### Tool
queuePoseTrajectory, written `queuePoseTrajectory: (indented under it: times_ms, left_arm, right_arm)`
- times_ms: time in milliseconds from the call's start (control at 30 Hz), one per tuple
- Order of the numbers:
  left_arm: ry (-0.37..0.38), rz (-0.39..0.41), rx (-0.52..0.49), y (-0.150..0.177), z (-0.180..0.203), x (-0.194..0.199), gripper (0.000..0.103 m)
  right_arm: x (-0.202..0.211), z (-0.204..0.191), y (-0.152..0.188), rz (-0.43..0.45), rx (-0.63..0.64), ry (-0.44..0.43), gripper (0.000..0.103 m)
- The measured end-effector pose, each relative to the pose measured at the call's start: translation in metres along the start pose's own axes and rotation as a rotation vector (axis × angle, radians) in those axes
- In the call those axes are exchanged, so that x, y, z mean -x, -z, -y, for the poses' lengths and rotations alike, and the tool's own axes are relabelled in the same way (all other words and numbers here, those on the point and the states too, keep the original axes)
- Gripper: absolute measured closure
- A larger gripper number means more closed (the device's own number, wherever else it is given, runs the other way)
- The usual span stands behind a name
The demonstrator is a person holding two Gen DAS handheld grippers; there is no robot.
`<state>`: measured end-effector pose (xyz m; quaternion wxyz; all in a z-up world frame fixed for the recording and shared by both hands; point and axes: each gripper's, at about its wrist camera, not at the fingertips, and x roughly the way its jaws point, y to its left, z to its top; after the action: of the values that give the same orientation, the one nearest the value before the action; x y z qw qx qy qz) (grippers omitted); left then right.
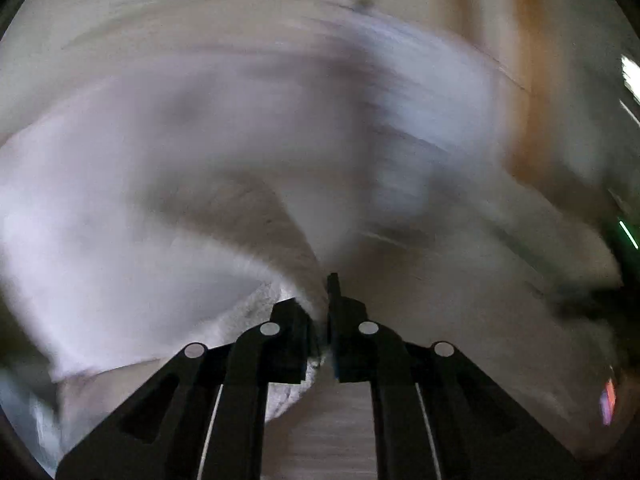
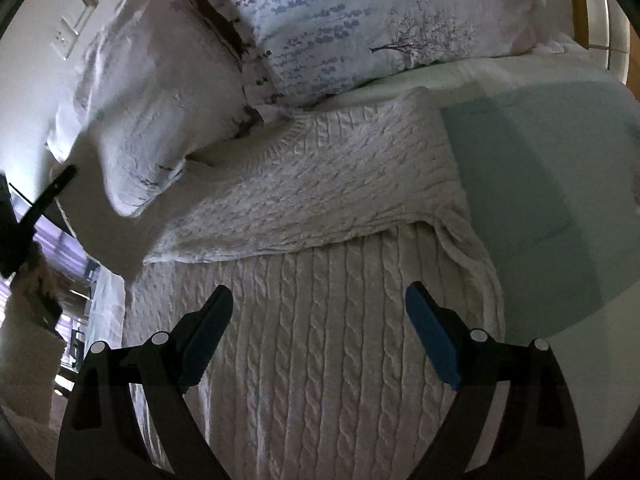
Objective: Fold small clothes
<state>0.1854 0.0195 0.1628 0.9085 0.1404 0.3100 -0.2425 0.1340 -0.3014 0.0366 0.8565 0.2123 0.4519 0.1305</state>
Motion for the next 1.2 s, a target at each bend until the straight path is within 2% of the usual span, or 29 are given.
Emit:
queuePoseTrajectory:
  times_ms: [67,100,167,200,233,267,300,367,467,600,667,733,767,800,833,867,900,933,967,1033,1067,1100,1133,1167,1200]
  left_arm:
    - [0.097,-0.11,-0.059,0.004,0.054,-0.035,0.085]
    - [0.127,-0.173,-0.011,0.012,0.059,-0.05,0.081]
    - [0.152,-0.24,0.16,0.029,0.04,-0.059,0.076]
    - [0.145,-0.253,0.239,0.039,0.027,-0.054,0.066]
    - [0.123,-0.253,0.315,0.054,0.012,-0.042,0.059]
    - [0.097,-0.248,0.351,0.065,0.005,-0.031,0.049]
    - [0.067,-0.252,0.385,0.079,-0.004,-0.018,0.044]
    - [0.029,-0.285,0.466,0.109,-0.018,0.004,0.042]
    - [0.01,-0.337,0.627,0.156,-0.035,0.026,0.041]
    - [0.031,-0.359,0.774,0.2,-0.036,0.051,0.041]
    - [0.047,-0.352,0.808,0.212,-0.028,0.059,0.039]
    - [0.058,-0.337,0.808,0.222,-0.024,0.066,0.036]
    - [0.058,-0.332,0.807,0.223,-0.024,0.064,0.034]
    - [0.058,-0.33,0.807,0.225,-0.023,0.065,0.032]
    - [0.057,-0.328,0.807,0.225,-0.023,0.064,0.031]
    - [0.057,-0.326,0.81,0.225,-0.021,0.064,0.031]
    - [0.058,-0.325,0.814,0.223,-0.021,0.06,0.03]
    - [0.059,-0.322,0.819,0.225,-0.021,0.062,0.03]
    - [0.059,-0.318,0.822,0.226,-0.02,0.063,0.029]
    - [0.063,-0.313,0.82,0.23,-0.018,0.067,0.029]
    - [0.066,-0.313,0.82,0.232,-0.018,0.068,0.029]
    - [0.072,-0.314,0.822,0.232,-0.017,0.069,0.029]
    - [0.084,-0.313,0.831,0.234,-0.016,0.071,0.029]
    - [0.097,-0.311,0.84,0.234,-0.016,0.07,0.029]
    - [0.112,-0.307,0.852,0.236,-0.015,0.072,0.029]
  right_arm:
    - [0.002,0.008,0.003,-0.002,-0.051,-0.029,0.013]
    - [0.004,0.012,0.004,0.0,-0.074,-0.041,0.013]
    - [0.009,0.021,0.006,0.007,-0.113,-0.06,0.014]
    - [0.013,0.027,0.008,0.013,-0.13,-0.062,0.015]
    - [0.015,0.032,0.009,0.018,-0.147,-0.068,0.022]
    - [0.015,0.035,0.009,0.018,-0.16,-0.07,0.032]
    - [0.013,0.041,0.005,0.013,-0.183,-0.077,0.035]
    - [0.012,0.046,-0.006,0.024,-0.221,-0.104,0.048]
    - [0.006,0.055,-0.032,0.074,-0.289,-0.108,0.048]
    - [0.006,0.061,-0.067,0.16,-0.298,-0.03,0.048]
    - [-0.002,0.061,-0.082,0.137,-0.275,-0.028,0.048]
    - [-0.024,0.06,-0.095,0.05,-0.244,-0.007,0.048]
    - [-0.035,0.059,-0.098,0.005,-0.222,0.019,0.062]
    - [-0.045,0.056,-0.1,-0.036,-0.204,0.041,0.087]
    - [-0.043,0.054,-0.103,-0.019,-0.206,0.031,0.094]
    - [-0.037,0.052,-0.104,0.022,-0.208,0.012,0.094]
    - [-0.023,0.047,-0.108,0.105,-0.205,0.005,0.094]
    - [-0.015,0.046,-0.111,0.156,-0.206,0.036,0.095]
    - [-0.018,0.047,-0.113,0.155,-0.213,0.089,0.094]
    - [-0.038,0.059,-0.113,0.052,-0.248,0.19,0.092]
    - [-0.042,0.07,-0.106,0.009,-0.289,0.211,0.084]
    - [-0.037,0.075,-0.1,0.011,-0.316,0.201,0.077]
    - [-0.027,0.08,-0.091,0.024,-0.336,0.171,0.056]
    - [-0.019,0.081,-0.084,0.035,-0.341,0.14,0.031]
    - [-0.005,0.083,-0.071,0.046,-0.336,0.091,0.021]
